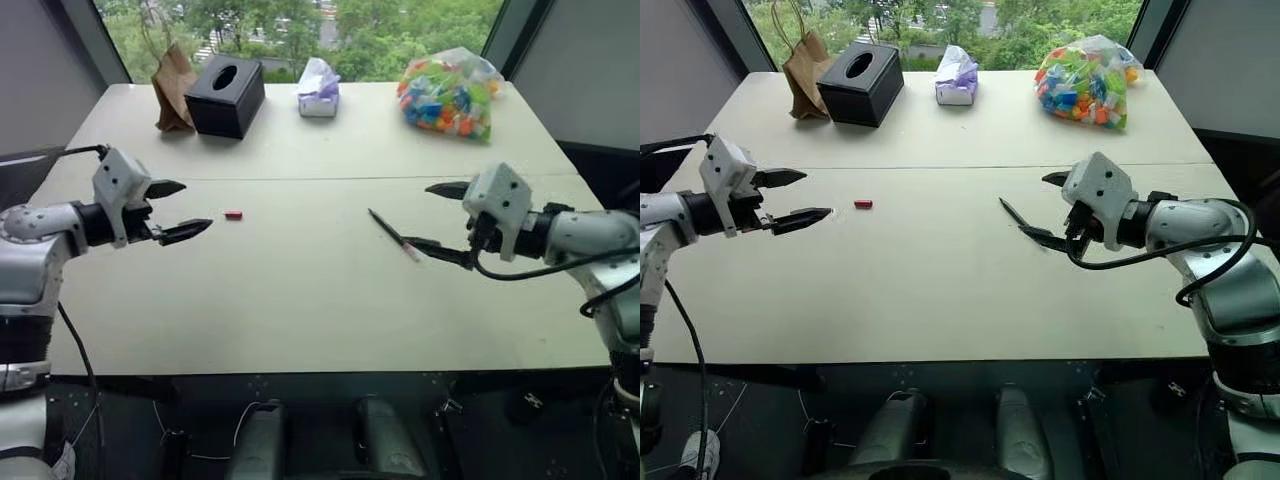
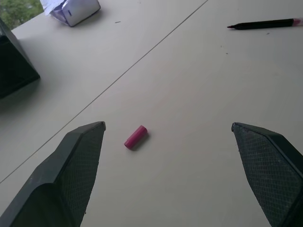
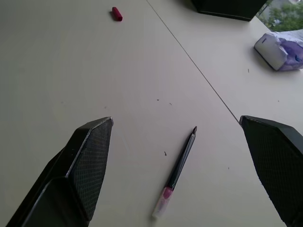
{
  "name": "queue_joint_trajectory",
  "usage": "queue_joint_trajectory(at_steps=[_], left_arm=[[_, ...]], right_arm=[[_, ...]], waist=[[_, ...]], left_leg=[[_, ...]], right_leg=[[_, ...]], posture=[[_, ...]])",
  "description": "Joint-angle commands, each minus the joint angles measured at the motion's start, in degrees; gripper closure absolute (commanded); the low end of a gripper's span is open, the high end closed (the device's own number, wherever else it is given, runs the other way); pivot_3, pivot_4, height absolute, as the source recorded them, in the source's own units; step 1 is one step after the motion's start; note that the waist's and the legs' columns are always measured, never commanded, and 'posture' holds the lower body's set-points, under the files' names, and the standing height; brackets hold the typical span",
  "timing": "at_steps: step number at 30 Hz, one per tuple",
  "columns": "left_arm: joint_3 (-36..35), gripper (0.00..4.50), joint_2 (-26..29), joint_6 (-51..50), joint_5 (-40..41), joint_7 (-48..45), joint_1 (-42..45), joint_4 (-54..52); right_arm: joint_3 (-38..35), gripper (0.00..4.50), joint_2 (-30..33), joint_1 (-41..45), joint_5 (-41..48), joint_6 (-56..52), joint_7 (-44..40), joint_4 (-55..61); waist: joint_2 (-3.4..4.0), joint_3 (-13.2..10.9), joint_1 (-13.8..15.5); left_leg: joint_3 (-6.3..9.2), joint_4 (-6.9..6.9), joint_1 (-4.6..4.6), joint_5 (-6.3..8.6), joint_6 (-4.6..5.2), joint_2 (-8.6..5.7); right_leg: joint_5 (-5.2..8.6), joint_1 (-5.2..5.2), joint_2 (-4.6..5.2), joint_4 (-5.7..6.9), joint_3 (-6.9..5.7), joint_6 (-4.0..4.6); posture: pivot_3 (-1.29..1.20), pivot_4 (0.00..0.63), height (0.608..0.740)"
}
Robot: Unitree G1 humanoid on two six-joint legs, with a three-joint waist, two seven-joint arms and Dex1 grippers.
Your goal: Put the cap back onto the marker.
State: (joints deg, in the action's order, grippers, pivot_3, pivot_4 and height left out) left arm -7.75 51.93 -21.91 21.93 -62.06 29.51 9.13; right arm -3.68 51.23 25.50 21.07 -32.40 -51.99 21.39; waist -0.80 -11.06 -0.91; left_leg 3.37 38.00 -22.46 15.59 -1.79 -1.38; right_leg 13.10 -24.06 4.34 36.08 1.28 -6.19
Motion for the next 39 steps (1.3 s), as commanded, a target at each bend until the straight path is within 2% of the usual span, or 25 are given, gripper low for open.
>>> queue_joint_trajectory(at_steps=[1,29,34,39], left_arm=[[-1.0,0.04,1.8,-0.3,0.0,-1.3,0.8,-0.4],[-0.2,0.04,0.6,2.0,-1.6,-2.7,1.4,3.7],[0.3,0.04,-3.1,6.1,-4.2,0.0,5.9,12.3],[2.9,0.04,-10.9,17.3,-10.4,5.1,15.6,33.3]], right_arm=[[-1.8,0.04,0.9,2.2,1.5,-0.7,-0.4,1.9],[-0.1,0.04,-1.4,1.5,1.4,-1.6,2.0,4.2],[-0.1,0.04,-2.8,0.6,0.9,-1.9,3.8,5.2],[0.1,0.04,-4.5,-1.7,0.2,-1.9,6.6,7.3]], waist=[[-0.01,0.0,0.0],[-0.02,0.0,0.1],[-0.03,0.0,0.3],[-0.07,0.0,0.4]], left_leg=[[0.00,0.00,-0.01,0.00,0.00,0.02],[-0.05,0.00,-0.06,0.00,0.00,0.01],[-0.05,0.02,-0.07,0.00,0.00,-0.05],[-0.03,0.08,-0.08,0.00,0.00,-0.22]], right_leg=[[0.00,0.00,0.00,0.00,0.00,-0.01],[-0.02,-0.08,0.06,0.02,0.01,-0.04],[-0.03,-0.07,0.05,0.04,-0.01,-0.05],[-0.05,-0.03,0.10,0.05,-0.04,-0.08]], posture=[[0.00,0.150,0.740],[0.00,0.150,0.740],[0.00,0.150,0.740],[0.00,0.150,0.740]])
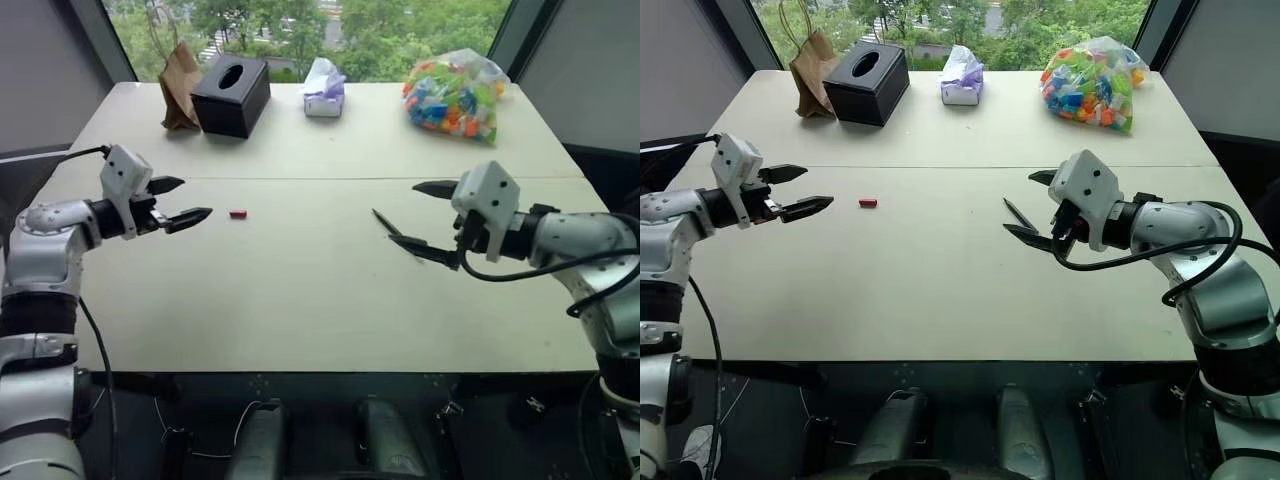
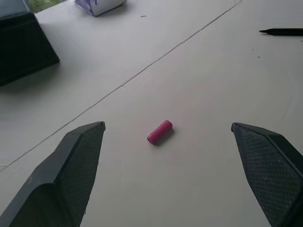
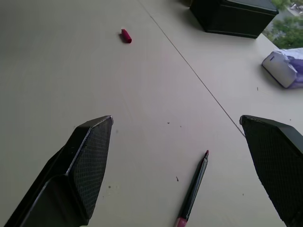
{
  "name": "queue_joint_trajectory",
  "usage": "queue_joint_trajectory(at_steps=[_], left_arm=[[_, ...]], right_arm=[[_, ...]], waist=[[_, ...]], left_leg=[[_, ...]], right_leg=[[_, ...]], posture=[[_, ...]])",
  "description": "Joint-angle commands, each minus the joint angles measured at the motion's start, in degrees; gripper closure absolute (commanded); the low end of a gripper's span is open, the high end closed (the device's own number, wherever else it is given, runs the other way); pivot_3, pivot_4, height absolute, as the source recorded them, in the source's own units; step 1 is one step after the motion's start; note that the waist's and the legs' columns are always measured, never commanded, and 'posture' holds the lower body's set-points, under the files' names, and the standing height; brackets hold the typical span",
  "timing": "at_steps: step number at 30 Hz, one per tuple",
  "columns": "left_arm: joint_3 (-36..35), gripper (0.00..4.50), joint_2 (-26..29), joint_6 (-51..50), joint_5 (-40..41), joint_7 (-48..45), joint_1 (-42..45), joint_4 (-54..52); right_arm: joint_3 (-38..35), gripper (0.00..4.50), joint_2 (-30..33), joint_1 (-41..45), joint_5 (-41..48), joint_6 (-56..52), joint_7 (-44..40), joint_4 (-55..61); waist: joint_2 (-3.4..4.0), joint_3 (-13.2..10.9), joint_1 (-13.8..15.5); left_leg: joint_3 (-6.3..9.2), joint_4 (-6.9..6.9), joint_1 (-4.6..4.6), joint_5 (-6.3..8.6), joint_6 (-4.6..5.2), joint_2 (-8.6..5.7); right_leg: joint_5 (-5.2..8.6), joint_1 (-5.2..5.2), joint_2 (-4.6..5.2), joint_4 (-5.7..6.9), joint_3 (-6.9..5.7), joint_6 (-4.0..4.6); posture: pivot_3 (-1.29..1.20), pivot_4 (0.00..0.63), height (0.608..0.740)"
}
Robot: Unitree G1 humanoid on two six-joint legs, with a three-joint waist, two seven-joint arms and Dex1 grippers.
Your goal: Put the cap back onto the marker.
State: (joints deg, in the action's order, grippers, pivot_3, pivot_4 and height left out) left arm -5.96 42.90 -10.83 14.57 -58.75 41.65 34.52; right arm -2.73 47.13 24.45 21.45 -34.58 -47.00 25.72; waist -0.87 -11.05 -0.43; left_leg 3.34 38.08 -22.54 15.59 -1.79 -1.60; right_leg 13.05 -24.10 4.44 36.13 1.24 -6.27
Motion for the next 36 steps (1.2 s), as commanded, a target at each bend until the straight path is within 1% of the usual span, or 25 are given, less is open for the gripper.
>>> queue_joint_trajectory(at_steps=[1,7,13,19,27,36], left_arm=[[1.7,0.04,-3.0,8.2,-4.1,2.0,5.1,11.4],[4.0,0.04,-7.8,15.3,-8.2,2.0,12.0,26.1],[4.2,0.04,-10.0,18.2,-11.5,7.2,15.5,34.5],[3.9,0.04,-11.1,18.1,-13.2,10.1,16.5,37.7],[4.0,0.04,-12.4,17.6,-14.1,9.8,16.9,39.1],[4.2,0.04,-13.7,17.5,-15.8,11.6,17.8,40.3]], right_arm=[[-1.1,0.04,-0.7,-1.2,-0.2,0.1,2.1,3.5],[-3.5,0.04,-1.0,-5.7,0.3,-2.3,5.7,8.5],[-5.9,0.04,-1.4,-9.8,1.3,-5.4,8.9,13.7],[-7.6,0.04,-1.5,-12.4,2.1,-6.9,10.9,16.5],[-8.0,0.04,-1.2,-12.9,2.6,-7.3,12.1,17.3],[-9.8,0.04,-0.7,-14.1,2.6,-8.2,13.4,19.0]], waist=[[-0.01,0.0,-0.1],[-0.03,0.0,-0.3],[-0.05,0.0,-0.3],[-0.06,0.0,-0.2],[-0.06,0.0,-0.2],[-0.09,0.0,0.0]], left_leg=[[-0.02,0.00,0.00,0.00,0.00,-0.01],[-0.01,0.00,-0.21,0.00,0.01,-0.04],[0.00,0.01,-0.24,0.00,0.01,-0.04],[0.03,0.02,-0.25,0.01,0.01,-0.04],[0.03,0.03,-0.25,0.00,0.01,-0.05],[0.07,0.07,-0.24,0.00,0.01,-0.08]], right_leg=[[0.00,0.00,0.00,0.00,0.01,0.00],[-0.01,-0.26,0.01,0.04,-0.01,-0.01],[-0.01,-0.26,0.01,0.05,-0.01,-0.01],[-0.01,-0.26,0.01,0.06,-0.02,-0.02],[-0.01,-0.26,0.00,0.08,-0.03,-0.02],[-0.02,-0.21,0.01,0.09,-0.03,-0.02]], posture=[[0.00,0.150,0.740],[0.00,0.150,0.740],[0.00,0.150,0.740],[0.00,0.150,0.740],[0.00,0.150,0.740],[0.00,0.150,0.740]])
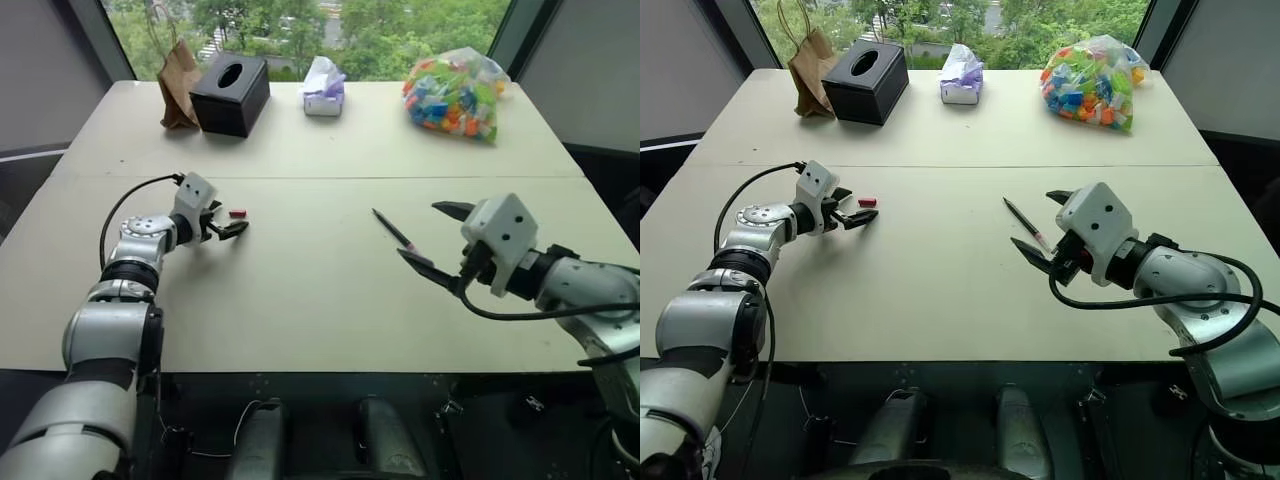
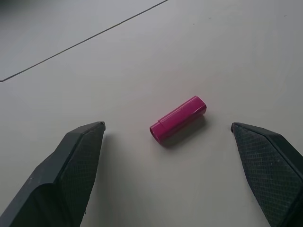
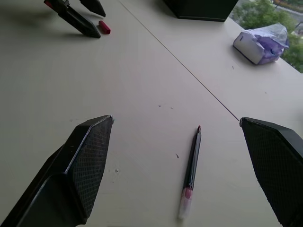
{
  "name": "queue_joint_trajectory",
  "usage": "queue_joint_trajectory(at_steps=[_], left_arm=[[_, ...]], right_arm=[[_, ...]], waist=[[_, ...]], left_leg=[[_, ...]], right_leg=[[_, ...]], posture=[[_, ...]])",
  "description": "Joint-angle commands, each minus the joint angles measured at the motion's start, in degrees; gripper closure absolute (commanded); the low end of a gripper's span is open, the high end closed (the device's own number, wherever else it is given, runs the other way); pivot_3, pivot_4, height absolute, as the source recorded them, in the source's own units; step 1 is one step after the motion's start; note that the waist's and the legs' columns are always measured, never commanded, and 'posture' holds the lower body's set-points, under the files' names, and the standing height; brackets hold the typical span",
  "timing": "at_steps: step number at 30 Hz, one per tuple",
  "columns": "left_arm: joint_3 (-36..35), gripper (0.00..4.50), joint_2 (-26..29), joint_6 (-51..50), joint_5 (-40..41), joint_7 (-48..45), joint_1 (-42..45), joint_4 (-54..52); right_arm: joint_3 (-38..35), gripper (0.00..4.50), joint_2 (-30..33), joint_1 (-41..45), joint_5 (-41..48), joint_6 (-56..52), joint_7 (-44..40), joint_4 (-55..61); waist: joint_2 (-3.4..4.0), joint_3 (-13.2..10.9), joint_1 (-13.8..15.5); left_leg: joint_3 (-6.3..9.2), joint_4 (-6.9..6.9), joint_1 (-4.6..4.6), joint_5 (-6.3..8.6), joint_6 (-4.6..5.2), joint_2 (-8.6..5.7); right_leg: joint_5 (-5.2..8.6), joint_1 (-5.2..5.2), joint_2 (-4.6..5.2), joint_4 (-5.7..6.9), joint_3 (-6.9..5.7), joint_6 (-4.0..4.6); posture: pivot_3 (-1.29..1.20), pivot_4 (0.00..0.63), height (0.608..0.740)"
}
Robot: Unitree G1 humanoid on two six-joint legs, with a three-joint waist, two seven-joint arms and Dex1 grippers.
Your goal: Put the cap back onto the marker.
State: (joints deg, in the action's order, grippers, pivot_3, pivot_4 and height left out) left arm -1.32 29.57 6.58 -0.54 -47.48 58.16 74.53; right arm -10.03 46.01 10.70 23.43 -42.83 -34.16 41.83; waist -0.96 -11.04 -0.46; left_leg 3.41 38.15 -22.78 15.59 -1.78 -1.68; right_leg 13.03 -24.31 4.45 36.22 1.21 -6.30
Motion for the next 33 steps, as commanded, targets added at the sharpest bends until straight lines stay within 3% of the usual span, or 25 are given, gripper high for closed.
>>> queue_joint_trajectory(at_steps=[1,22,26,33], left_arm=[[-0.4,0.04,-0.6,0.1,-0.8,0.5,1.4,0.4],[-0.2,0.04,-2.3,-0.1,-2.5,0.1,1.0,1.0],[-0.4,1.88,-2.1,-0.4,-2.5,0.5,0.7,1.0],[-0.5,1.88,-2.0,-0.4,-2.5,0.6,-0.1,1.0]], right_arm=[[-2.7,0.04,0.5,-0.5,0.6,-0.2,0.7,3.2],[-4.5,0.04,0.8,-2.0,1.4,-3.6,1.9,6.5],[-4.1,0.04,0.9,-1.4,1.4,-3.6,1.6,6.1],[-3.8,0.04,1.4,-0.4,1.3,-3.4,0.6,5.1]], waist=[[0.00,0.0,0.0],[-0.02,0.0,0.0],[-0.03,0.0,-0.1],[-0.03,0.0,-0.2]], left_leg=[[0.01,0.00,0.00,0.00,0.00,0.00],[0.03,0.02,0.04,0.00,0.00,-0.03],[0.03,0.02,0.08,0.00,0.00,-0.02],[0.01,0.02,0.25,0.00,0.00,-0.01]], right_leg=[[0.00,0.00,0.00,0.00,0.00,0.00],[-0.01,0.07,0.01,0.01,-0.01,-0.01],[-0.01,0.10,0.01,0.02,0.00,-0.01],[0.00,0.23,0.00,0.07,0.01,-0.01]], posture=[[0.00,0.150,0.740],[0.00,0.150,0.740],[0.00,0.150,0.740],[0.00,0.150,0.740]])
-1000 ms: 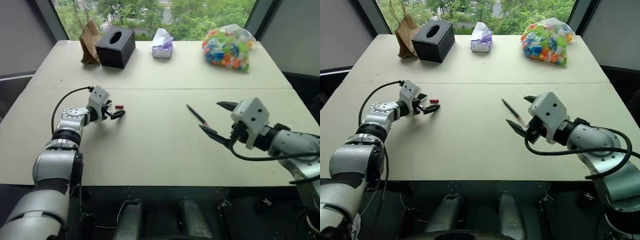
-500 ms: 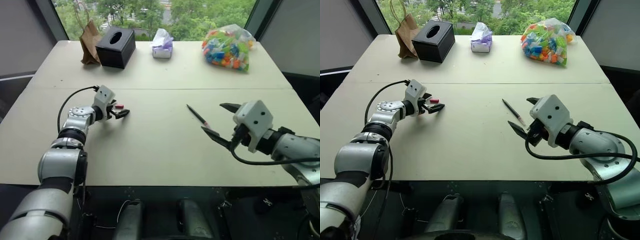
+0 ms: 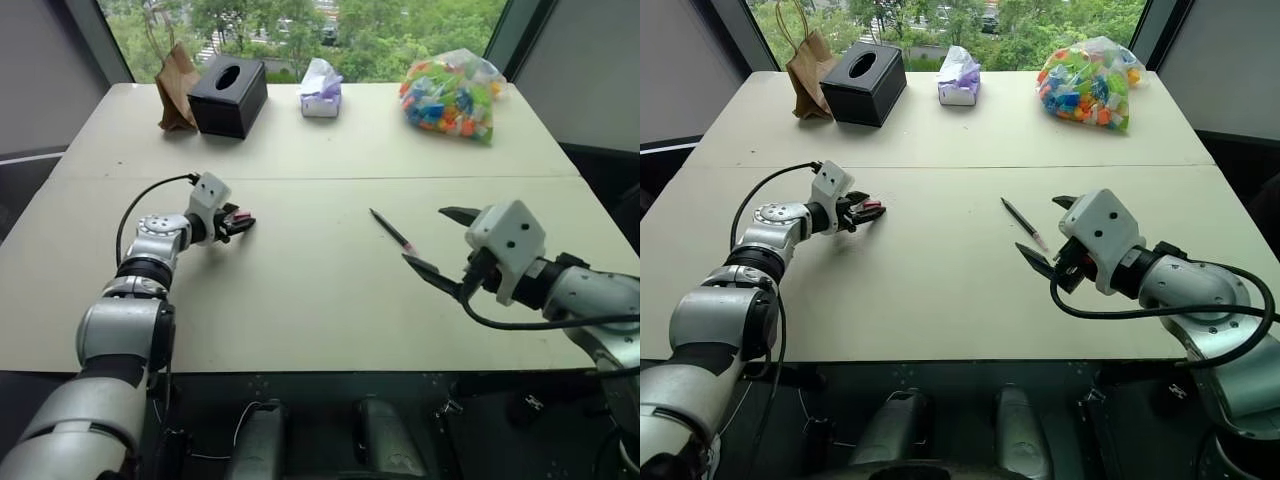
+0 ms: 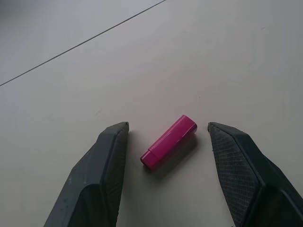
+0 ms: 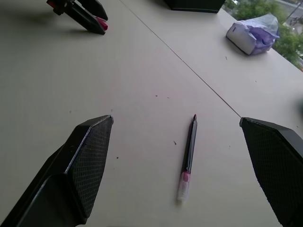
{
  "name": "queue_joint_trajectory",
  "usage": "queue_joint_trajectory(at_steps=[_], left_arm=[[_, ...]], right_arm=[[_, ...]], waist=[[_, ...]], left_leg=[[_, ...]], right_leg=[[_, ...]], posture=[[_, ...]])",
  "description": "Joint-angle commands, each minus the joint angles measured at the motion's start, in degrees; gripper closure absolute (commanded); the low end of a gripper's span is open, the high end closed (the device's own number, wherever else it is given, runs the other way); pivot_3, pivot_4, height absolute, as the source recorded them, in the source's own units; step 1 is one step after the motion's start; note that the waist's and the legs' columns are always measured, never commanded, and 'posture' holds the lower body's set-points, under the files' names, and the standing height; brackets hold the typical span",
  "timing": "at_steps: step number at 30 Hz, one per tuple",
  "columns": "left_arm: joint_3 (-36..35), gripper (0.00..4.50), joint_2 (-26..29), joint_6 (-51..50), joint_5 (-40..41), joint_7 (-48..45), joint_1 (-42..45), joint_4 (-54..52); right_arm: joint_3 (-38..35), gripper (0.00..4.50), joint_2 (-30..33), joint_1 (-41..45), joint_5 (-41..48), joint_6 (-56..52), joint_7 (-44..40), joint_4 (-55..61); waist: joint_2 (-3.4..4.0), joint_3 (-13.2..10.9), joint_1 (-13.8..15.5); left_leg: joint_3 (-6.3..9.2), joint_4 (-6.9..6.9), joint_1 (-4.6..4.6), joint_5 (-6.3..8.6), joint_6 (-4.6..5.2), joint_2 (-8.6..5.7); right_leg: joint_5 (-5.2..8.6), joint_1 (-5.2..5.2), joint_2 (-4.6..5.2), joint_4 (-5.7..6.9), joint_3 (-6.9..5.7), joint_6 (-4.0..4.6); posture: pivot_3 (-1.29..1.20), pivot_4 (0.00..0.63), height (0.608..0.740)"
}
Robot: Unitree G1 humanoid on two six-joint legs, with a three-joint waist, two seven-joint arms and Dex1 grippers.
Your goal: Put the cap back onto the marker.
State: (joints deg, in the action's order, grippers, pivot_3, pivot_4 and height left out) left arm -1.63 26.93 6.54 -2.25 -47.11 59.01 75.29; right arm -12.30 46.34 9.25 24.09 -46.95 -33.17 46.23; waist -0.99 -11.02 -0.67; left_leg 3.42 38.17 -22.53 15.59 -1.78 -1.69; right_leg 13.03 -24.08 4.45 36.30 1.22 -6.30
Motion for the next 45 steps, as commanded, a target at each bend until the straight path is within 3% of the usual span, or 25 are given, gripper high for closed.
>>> queue_joint_trajectory(at_steps=[1,5,8,11,34,40,45], left_arm=[[-0.2,1.88,0.7,-0.3,-0.8,0.1,-1.1,0.2],[-0.5,1.88,0.5,0.0,-0.6,-0.4,-1.7,-0.1],[-0.7,2.74,0.3,0.4,-0.5,-0.5,-2.5,-0.3],[-0.8,4.23,0.0,0.8,-0.4,-0.5,-3.2,-0.6],[-1.7,4.38,-1.5,2.3,3.3,-9.3,-7.6,-8.7],[-1.0,4.38,-2.2,-5.2,9.4,-20.2,-11.5,-27.1],[0.6,4.38,-1.4,-11.3,11.8,-21.9,-17.1,-42.5]], right_arm=[[-1.5,0.04,1.1,1.1,0.6,0.7,-0.5,0.6],[-1.5,0.04,1.4,1.3,0.9,0.6,-1.3,0.4],[-1.8,0.04,2.1,1.5,1.3,0.8,-2.3,0.0],[-1.5,0.04,3.1,2.3,1.6,1.1,-3.1,-1.0],[4.1,0.04,4.0,7.9,0.0,5.1,-5.2,-7.3],[5.4,0.04,3.2,7.9,-1.1,7.4,-5.3,-8.9],[6.7,0.04,1.9,8.0,-2.1,10.3,-6.0,-12.4]], waist=[[0.00,0.0,0.0],[0.00,0.0,-0.1],[0.01,0.0,-0.1],[-0.01,0.0,-0.2],[0.01,0.0,0.1],[0.00,0.0,0.0],[0.00,0.0,-0.2]], left_leg=[[0.00,0.00,0.00,0.00,0.00,0.00],[-0.01,0.00,0.02,0.00,0.00,0.00],[-0.01,0.00,0.03,0.00,0.00,0.00],[-0.02,0.00,0.13,0.00,0.00,0.02],[-0.01,0.00,0.17,0.00,0.00,0.03],[0.02,0.00,0.09,0.00,0.00,0.02],[0.01,-0.02,0.09,0.00,0.00,0.08]], right_leg=[[0.00,0.00,0.00,0.00,0.00,0.00],[0.00,0.01,0.00,0.00,0.00,0.00],[0.00,0.01,0.00,0.00,0.01,0.00],[0.00,0.10,0.00,0.00,0.00,0.00],[0.00,0.19,0.02,-0.04,0.00,0.00],[0.00,0.16,0.02,-0.07,0.00,0.00],[0.00,0.14,0.01,-0.08,0.01,0.01]], posture=[[0.00,0.150,0.740],[0.00,0.150,0.740],[0.00,0.150,0.740],[0.00,0.150,0.740],[0.00,0.150,0.740],[0.00,0.150,0.740],[0.00,0.150,0.740]])
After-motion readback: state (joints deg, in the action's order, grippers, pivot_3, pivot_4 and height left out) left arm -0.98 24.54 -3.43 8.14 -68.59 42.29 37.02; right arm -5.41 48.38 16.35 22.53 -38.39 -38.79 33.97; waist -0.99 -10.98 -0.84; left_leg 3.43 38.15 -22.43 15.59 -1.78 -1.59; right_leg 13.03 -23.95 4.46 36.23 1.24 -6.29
